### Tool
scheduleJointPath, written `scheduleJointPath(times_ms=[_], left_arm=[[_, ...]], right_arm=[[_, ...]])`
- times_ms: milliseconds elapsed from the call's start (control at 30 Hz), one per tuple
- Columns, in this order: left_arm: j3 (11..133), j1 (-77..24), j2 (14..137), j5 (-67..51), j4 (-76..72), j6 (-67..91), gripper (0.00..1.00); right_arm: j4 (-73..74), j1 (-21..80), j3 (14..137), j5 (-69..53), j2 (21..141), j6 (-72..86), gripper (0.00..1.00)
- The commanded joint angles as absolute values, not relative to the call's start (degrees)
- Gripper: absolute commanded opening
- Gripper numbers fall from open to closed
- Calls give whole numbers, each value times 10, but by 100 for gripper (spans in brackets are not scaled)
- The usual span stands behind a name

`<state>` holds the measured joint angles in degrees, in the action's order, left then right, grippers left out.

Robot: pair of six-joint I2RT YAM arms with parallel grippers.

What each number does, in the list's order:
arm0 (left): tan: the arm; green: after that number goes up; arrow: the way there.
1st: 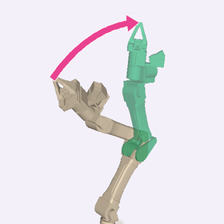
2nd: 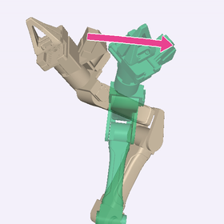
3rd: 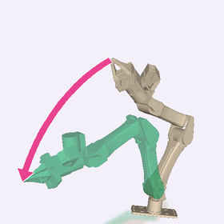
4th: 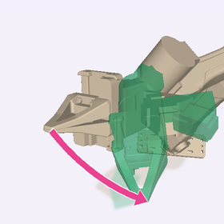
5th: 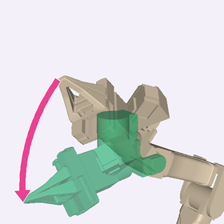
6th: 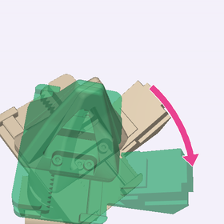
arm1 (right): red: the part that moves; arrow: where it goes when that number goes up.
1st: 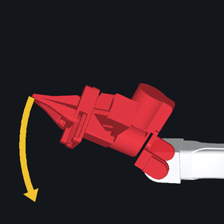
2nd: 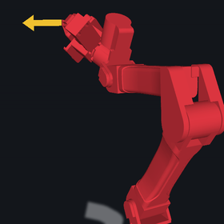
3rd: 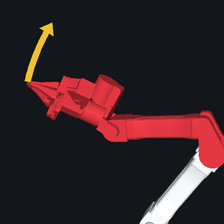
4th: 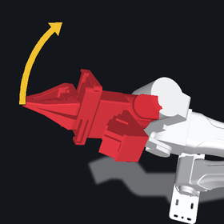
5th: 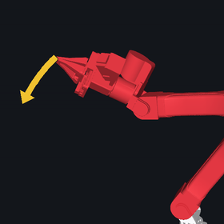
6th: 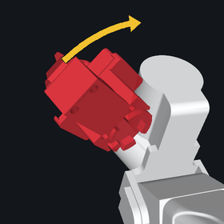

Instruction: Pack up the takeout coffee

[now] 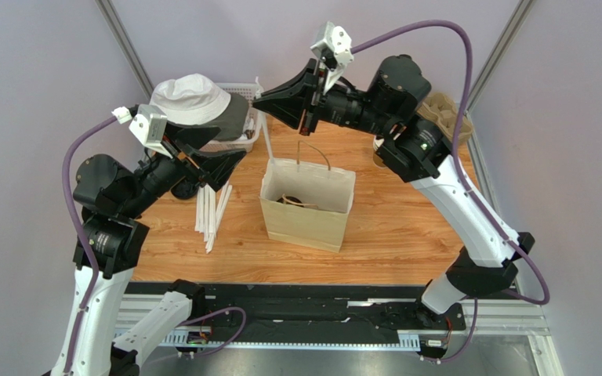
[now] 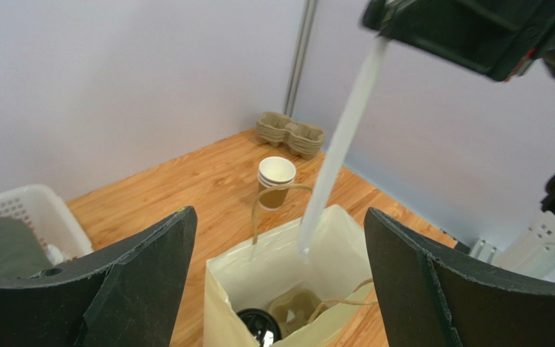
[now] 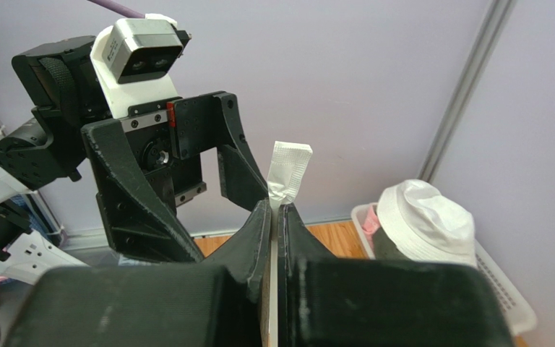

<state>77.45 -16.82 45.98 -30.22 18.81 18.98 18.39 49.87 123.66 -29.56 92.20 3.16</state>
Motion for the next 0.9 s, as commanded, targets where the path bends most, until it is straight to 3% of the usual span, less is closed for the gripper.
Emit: scheduleJointPath(times_ms=[0, 300, 867], left_arm=[[761, -155, 446, -216, 252, 154, 94], [737, -126, 461, -209, 280, 170, 96], [724, -126, 483, -204, 333, 108, 98]], right_arm=[[245, 488, 1202, -265, 849, -19, 0], [315, 486, 1047, -258, 761, -125, 0], [323, 460, 882, -265, 746, -178, 0]])
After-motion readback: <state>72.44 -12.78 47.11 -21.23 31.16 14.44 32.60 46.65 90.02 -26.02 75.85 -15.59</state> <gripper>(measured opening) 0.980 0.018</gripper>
